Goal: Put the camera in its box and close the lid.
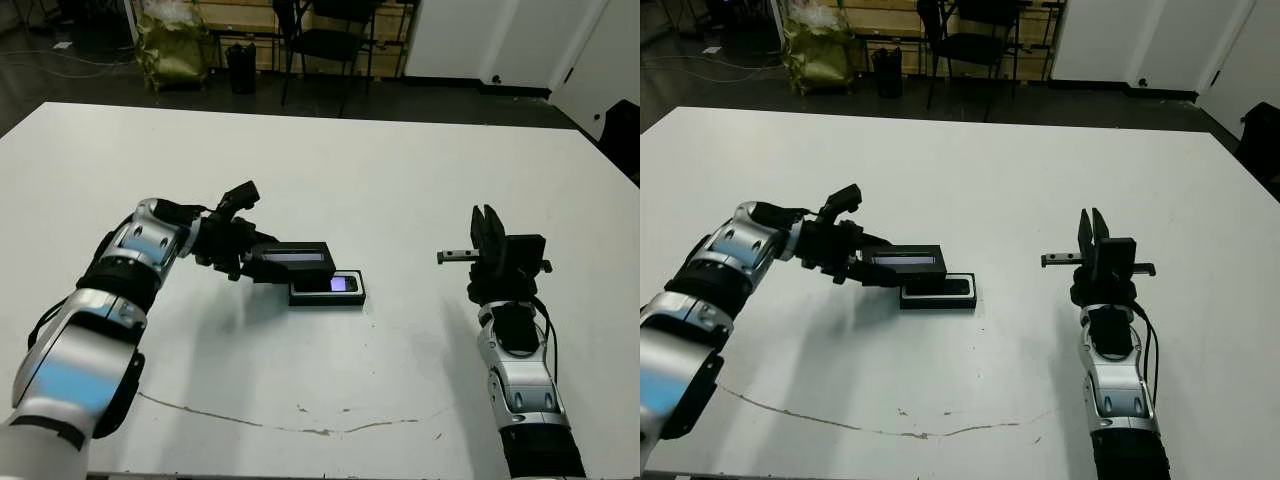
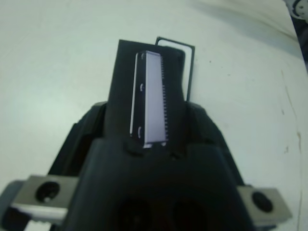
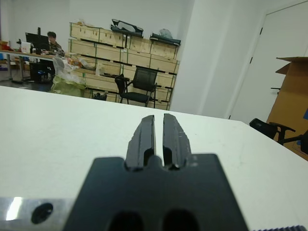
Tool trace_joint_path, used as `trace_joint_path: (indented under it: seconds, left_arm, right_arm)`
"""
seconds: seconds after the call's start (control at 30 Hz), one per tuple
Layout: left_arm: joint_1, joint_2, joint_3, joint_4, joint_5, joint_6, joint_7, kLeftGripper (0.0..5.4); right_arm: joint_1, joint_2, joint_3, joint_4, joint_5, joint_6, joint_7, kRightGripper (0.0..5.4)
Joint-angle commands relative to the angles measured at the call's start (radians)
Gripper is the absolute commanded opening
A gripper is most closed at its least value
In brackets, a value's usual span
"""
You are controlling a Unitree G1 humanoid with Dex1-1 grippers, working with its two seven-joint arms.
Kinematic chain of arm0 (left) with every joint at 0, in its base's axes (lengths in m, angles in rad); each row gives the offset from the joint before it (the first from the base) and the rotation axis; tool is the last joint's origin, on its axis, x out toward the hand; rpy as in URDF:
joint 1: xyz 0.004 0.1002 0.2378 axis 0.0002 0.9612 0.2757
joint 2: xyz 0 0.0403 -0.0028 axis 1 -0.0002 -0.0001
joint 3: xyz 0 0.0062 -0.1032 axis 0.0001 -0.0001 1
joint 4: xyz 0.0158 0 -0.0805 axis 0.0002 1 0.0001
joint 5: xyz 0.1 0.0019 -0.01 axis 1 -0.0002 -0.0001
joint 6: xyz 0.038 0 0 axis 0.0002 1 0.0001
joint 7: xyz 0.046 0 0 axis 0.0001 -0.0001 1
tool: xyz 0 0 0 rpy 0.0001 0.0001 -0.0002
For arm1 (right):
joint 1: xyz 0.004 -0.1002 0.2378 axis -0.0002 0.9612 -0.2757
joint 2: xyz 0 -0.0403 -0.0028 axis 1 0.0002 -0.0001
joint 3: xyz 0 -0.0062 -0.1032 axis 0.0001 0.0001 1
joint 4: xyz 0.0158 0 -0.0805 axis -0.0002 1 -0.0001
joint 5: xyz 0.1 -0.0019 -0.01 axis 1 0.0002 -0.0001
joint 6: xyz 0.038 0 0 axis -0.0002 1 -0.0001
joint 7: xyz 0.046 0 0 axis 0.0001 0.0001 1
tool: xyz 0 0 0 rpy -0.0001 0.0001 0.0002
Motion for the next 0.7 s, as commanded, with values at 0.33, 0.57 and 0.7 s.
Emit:
trace_joint_path:
  seconds: [0.33, 0.57, 0.7]
  left_arm:
    - [0.014, -0.027, -0.01, 0.04, 0.057, -0.208, 0.016, 2.72]
    - [0.015, -0.058, -0.003, 0.082, 0.056, -0.263, 0.013, 2.72]
    - [0.009, -0.077, 0.008, 0.118, 0.052, -0.271, 0.013, 2.72]
  right_arm:
    - [-0.005, 0.0, -0.002, 0.016, 0.001, 0.002, -0.008, 0.0]
    - [-0.001, -0.004, -0.011, 0.01, 0.014, 0.014, 0.001, 0.0]
    - [0.004, -0.004, -0.012, -0.001, 0.02, 0.021, 0.001, 0.0]
